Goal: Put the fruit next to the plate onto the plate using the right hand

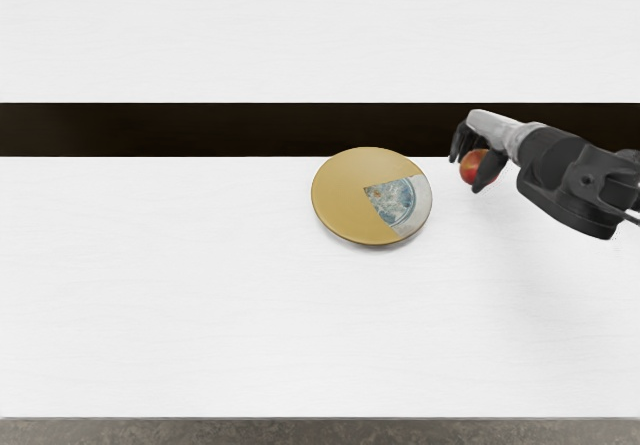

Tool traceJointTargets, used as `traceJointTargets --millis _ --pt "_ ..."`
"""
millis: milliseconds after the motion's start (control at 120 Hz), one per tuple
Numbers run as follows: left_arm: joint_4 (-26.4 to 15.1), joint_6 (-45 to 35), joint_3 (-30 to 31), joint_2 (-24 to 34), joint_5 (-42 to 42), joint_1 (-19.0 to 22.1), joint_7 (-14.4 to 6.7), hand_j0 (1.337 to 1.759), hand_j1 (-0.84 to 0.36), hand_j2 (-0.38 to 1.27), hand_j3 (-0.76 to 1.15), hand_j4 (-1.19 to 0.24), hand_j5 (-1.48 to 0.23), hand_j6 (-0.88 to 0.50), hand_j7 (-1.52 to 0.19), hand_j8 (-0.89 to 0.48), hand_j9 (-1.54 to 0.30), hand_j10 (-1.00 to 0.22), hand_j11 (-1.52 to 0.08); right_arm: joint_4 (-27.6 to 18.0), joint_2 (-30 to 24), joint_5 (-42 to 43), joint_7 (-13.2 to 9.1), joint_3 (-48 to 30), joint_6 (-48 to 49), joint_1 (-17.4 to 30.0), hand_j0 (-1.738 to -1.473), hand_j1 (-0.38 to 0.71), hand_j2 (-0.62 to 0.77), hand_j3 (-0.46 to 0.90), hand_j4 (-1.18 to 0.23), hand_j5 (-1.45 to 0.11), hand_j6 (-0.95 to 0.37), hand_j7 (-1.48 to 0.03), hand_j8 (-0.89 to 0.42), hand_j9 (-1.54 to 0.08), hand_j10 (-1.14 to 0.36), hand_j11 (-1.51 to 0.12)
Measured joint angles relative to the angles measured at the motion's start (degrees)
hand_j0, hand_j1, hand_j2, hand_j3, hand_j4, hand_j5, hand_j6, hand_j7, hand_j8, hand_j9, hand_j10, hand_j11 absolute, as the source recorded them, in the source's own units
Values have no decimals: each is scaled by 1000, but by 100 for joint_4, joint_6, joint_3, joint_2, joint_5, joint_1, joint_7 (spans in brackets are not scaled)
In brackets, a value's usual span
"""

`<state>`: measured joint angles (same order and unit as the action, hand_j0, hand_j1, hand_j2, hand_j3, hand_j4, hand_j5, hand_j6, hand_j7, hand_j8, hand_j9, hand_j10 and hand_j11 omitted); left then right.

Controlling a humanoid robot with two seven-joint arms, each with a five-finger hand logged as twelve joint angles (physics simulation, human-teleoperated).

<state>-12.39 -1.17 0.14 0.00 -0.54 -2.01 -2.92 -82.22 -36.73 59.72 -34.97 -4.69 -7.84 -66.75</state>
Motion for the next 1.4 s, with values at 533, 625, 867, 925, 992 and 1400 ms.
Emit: traceJointTargets --millis 533,625,867,925,992,1400 --pt "0 -2 1 0 0 2 -2 1658 349 0 0 0 0 0 0 0 0 0 0 12 952 2 378 -401 7 59 -1652 242 220 0 -738 -1104 -545 -1019 -346 -1094 -484 -1088" --pt "0 -1 2 0 0 5 -1 1658 349 0 0 0 0 0 0 0 0 0 0 54 1006 16 385 -374 1 172 -1651 237 213 0 -743 -1098 -547 -1021 -352 -1093 -488 -1089" --pt "0 0 1 0 0 0 0 1658 349 0 0 0 0 0 0 0 0 0 0 270 1186 39 391 -356 -2 417 -1650 229 206 0 -745 -1094 -552 -1021 -358 -1094 -493 -1089" --pt "0 -1 0 0 0 5 1 1658 349 0 0 0 0 0 0 0 0 0 0 304 1203 34 387 -365 -5 434 -1651 216 193 0 -719 -1053 -546 -984 -364 -1054 -496 -1048" --pt "0 0 1 0 0 4 0 1658 349 0 0 0 0 0 0 0 0 0 0 390 1300 -34 374 -498 -26 452 -1653 73 137 0 -530 -776 -407 -725 -275 -777 -378 -772" --pt "0 0 2 0 1 2 -1 1658 349 0 0 0 0 0 0 0 0 0 0 458 50 -2251 324 -2383 2818 435 -1657 -279 17 0 -85 -120 -69 -113 -51 -120 -64 -119"
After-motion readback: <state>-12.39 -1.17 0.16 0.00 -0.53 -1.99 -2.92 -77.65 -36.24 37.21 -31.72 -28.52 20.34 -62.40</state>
